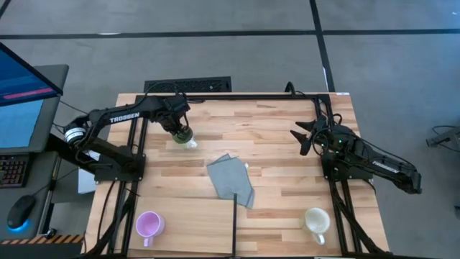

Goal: Stack small to large cups/mugs on shelf
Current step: Put the green mug on the shelf

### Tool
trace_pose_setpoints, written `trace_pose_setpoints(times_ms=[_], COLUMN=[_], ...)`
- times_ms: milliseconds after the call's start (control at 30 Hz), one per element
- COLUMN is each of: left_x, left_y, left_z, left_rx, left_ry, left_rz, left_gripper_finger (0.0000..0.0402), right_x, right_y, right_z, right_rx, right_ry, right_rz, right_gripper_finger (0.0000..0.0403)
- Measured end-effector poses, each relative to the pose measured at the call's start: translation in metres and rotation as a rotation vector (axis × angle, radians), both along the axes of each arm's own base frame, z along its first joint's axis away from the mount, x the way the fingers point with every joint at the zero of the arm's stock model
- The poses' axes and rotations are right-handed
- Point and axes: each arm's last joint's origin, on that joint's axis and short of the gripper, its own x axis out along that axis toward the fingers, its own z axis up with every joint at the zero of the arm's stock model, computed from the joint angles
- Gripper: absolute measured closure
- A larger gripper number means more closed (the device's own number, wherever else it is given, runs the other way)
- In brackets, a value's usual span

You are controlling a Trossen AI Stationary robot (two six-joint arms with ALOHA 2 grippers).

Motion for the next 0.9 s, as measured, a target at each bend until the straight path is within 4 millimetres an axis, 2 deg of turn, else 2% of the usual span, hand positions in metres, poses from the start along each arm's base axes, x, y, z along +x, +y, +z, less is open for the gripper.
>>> trace_pose_setpoints(times_ms=[200, 533, 700, 900], left_x=[0.0004, 0.0056, 0.0091, 0.0098], left_y=[-0.0005, 0.0011, -0.0013, -0.0021], left_z=[0.0, 0.0003, 0.0006, 0.0006], left_rx=[0.019, 0.089, 0.114, 0.115], left_ry=[0.024, 0.01, 0.007, 0.006], left_rz=[-0.316, -0.717, -0.815, -0.828], left_gripper_finger=[0.0399, 0.0399, 0.0393, 0.0395], right_x=[-0.0001, -0.0001, -0.0004, -0.0004], right_y=[-0.0001, -0.0002, -0.0009, -0.001], right_z=[0.0001, 0.0002, 0.0005, 0.0006], right_rx=[-0.001, -0.001, -0.008, -0.009], right_ry=[0.0, -0.001, -0.003, -0.004], right_rz=[-0.003, -0.008, -0.034, -0.036], right_gripper_finger=[0.0143, 0.0143, 0.0143, 0.0143])
